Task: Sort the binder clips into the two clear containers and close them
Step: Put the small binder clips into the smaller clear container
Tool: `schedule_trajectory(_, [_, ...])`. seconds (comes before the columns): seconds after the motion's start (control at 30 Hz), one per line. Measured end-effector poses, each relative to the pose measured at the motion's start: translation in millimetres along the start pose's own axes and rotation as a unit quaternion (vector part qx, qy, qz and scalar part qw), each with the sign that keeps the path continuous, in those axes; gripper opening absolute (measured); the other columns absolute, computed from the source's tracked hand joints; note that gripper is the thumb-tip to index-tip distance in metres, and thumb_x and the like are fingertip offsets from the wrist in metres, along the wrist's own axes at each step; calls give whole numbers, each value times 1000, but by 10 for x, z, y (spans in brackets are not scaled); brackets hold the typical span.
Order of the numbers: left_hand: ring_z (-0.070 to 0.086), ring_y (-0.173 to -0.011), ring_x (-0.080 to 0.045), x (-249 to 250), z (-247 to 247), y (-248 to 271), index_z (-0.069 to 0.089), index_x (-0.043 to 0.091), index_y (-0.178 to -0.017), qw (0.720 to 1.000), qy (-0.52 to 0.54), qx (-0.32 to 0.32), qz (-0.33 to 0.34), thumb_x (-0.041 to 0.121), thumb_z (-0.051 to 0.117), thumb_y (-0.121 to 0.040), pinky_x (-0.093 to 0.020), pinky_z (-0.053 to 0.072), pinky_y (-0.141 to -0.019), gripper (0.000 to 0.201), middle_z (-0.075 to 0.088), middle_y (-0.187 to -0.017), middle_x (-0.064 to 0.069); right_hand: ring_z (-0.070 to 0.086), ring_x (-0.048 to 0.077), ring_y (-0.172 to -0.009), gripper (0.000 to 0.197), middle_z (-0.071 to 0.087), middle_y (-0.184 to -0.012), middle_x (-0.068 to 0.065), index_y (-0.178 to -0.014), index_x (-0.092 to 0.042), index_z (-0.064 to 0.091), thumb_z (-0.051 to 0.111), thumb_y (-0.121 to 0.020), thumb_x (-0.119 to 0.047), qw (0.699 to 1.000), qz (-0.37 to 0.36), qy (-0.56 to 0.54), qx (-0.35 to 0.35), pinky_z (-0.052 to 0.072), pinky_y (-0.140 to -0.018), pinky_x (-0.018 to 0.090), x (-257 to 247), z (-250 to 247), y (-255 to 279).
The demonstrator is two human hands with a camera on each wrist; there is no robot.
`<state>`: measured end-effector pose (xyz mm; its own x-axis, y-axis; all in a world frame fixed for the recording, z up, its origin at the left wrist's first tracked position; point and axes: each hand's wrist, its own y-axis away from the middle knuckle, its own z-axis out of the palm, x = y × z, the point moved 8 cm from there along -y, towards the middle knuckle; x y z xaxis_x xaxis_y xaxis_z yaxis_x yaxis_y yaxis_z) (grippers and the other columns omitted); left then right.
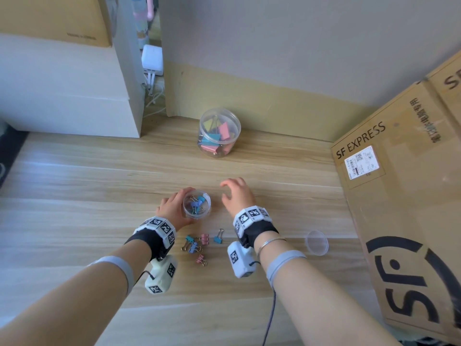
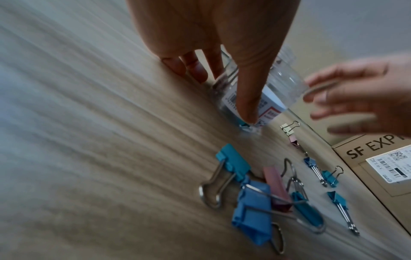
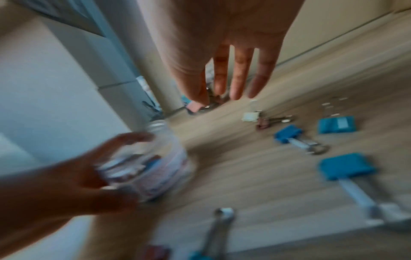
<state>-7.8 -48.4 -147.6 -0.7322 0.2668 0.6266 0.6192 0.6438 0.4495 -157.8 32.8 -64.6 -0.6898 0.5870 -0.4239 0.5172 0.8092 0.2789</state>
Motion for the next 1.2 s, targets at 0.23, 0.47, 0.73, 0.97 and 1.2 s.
schedule_trajectory(0.23, [40, -125, -29, -3, -7, 24, 30, 39, -132, 1000, 7, 6, -6, 31, 80, -62, -49, 31, -106, 87, 48, -137, 7, 39, 25, -128, 60, 42, -138, 6, -135, -19, 44, 67, -80, -12, 986, 51, 96, -124, 24, -106, 32, 587, 186, -22])
schedule_trajectory(0.47, [35, -128, -30, 57, -49, 76, 30, 37, -136, 1000, 1, 2, -21, 28, 79, -65, -49, 30, -105, 86, 45, -140, 6, 56, 20, -75, 28, 52, -102, 6, -97, -9, 61, 57, -74, 7, 994, 17, 56, -90, 46, -72, 28, 485, 321, 3])
schedule_trajectory(0.73, [34, -129, -29, 83, -51, 86, 29, 38, -136, 1000, 1, 0, -26, 28, 78, -66, -49, 29, -105, 86, 43, -141, 6, 54, 16, -71, 11, 50, -84, -3, -78, -7, 66, 62, -71, 1, 999, 5, -21, -37, 51, -73, 30, 276, 150, 13])
schedule_trajectory(0.97, [32, -130, -28, 155, -54, 104, 27, 40, -137, 999, -21, 0, -32, 30, 76, -69, -49, 26, -106, 84, 40, -144, 8, 60, 17, -73, 5, 58, -84, 0, -74, -7, 67, 66, -72, -2, 986, -114, -123, 23, 53, -74, 30, -443, -77, 52])
schedule_trajectory(1.2, [34, -129, -28, 134, -62, 108, 28, 41, -135, 999, -11, -7, -29, 29, 76, -68, -48, 27, -105, 83, 42, -142, 8, 57, 24, -102, 27, 57, -121, 9, -112, -14, 62, 55, -87, -8, 999, -13, -40, 7, 45, -93, 33, 18, 0, -83])
